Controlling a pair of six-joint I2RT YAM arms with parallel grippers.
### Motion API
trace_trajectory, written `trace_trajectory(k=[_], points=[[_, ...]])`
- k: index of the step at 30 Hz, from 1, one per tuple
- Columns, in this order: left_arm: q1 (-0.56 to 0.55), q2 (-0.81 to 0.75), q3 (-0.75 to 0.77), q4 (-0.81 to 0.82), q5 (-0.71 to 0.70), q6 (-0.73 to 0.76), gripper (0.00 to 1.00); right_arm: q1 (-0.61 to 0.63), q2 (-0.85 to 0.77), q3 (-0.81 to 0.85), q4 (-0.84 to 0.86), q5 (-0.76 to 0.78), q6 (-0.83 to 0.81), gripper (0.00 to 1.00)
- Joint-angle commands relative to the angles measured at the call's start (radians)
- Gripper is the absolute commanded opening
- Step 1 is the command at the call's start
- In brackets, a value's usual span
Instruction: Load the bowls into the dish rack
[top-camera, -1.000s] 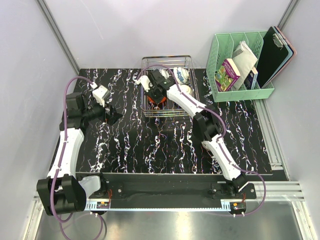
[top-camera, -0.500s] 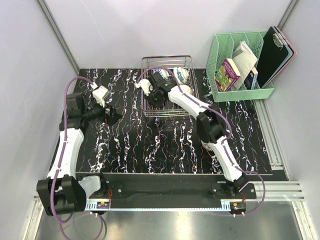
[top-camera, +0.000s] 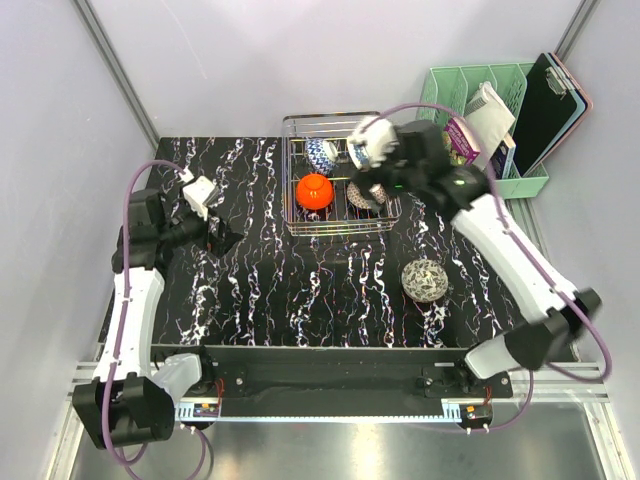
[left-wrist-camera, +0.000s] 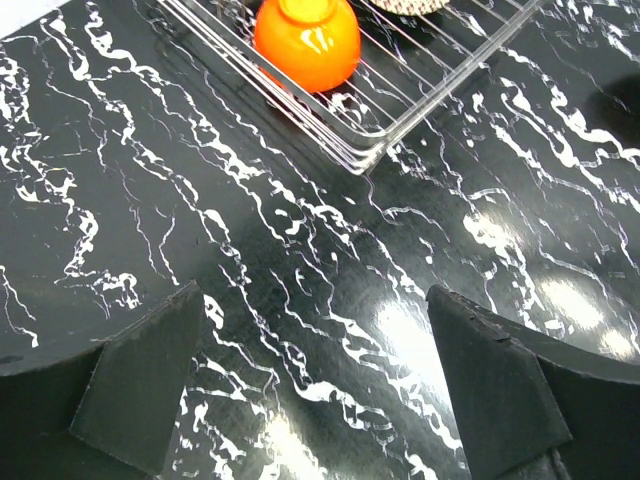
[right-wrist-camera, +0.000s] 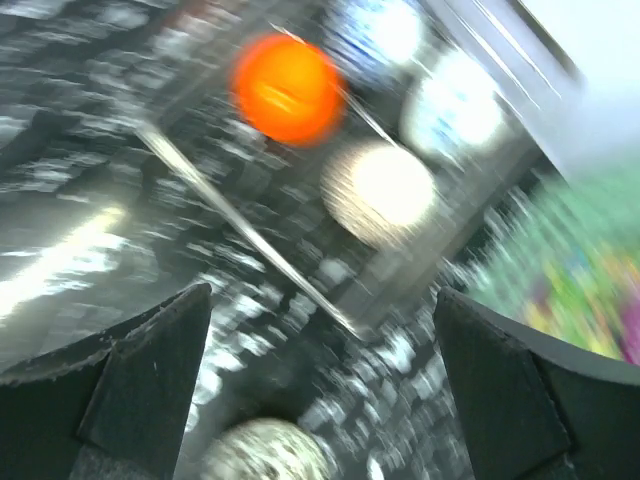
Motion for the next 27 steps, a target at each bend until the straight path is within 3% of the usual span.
trace_trajectory(k=[1,4,8,11,19,27], points=[[-0.015,-0.008,0.110,-0.131,0.045,0.135,0.99,-0.231,-0.073,-0.196,-0.003,0.060,-0.028,1.00],[-0.122,0.020,0.135,-0.198,-0.057,0.178,0.99,-0.329,-0.148,-0.375,-0.003,0.057,-0.036,1.00],[-0.462,0.059,0.156,-0.198,-0.243,0.154,0.99,-0.397,-0.272,-0.587,0.032,0.045,-0.017,1.00],[-0.625,0.205,0.264,-0.197,-0.305,0.079,0.99,-0.441,-0.363,-0.653,0.032,0.058,-0.004,1.00],[-0.870,0.599,0.593,-0.198,-0.369,-0.124,0.99,-0.527,-0.507,-0.763,0.053,0.130,0.036,1.00],[-1.015,0.938,0.804,-0.185,-0.454,-0.285,0.99,-0.633,-0.570,-0.822,0.156,0.239,0.144,1.00]])
